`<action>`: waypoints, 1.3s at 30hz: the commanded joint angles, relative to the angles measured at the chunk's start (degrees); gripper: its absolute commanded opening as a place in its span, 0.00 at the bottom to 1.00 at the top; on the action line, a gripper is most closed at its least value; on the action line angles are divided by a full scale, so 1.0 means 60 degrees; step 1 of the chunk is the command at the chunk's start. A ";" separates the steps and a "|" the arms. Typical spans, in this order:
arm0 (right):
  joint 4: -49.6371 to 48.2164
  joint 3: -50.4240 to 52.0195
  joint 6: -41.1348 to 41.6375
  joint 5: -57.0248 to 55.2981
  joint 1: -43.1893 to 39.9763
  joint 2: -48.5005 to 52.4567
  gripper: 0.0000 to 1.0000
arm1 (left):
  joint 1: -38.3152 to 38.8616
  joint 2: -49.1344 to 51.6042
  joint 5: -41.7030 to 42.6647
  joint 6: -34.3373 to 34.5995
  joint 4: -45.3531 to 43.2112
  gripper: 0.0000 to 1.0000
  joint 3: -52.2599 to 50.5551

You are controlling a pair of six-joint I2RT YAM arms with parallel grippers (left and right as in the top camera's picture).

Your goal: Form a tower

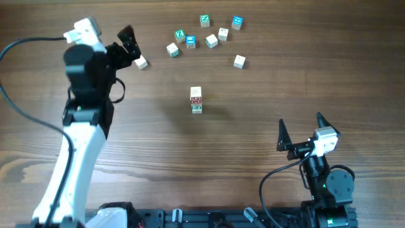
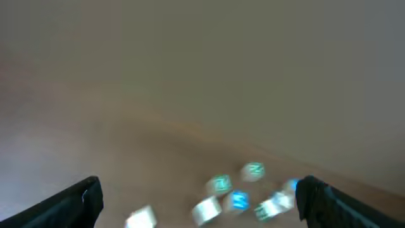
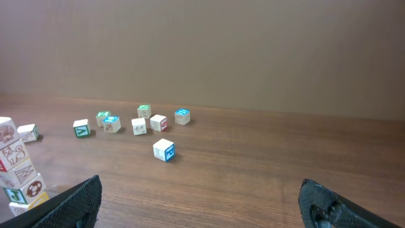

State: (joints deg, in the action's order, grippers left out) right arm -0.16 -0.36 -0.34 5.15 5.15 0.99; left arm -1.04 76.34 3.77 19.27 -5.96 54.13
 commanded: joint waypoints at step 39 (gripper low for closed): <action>-0.0026 0.0011 -0.0135 0.0153 -0.0033 -0.0069 1.00 | -0.0062 -1.2695 -0.0229 -0.2998 0.1738 1.00 -0.8965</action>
State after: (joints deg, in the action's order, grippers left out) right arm -0.01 -0.36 -0.34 5.15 5.15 1.02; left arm -1.15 2.26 0.89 8.99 4.01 0.49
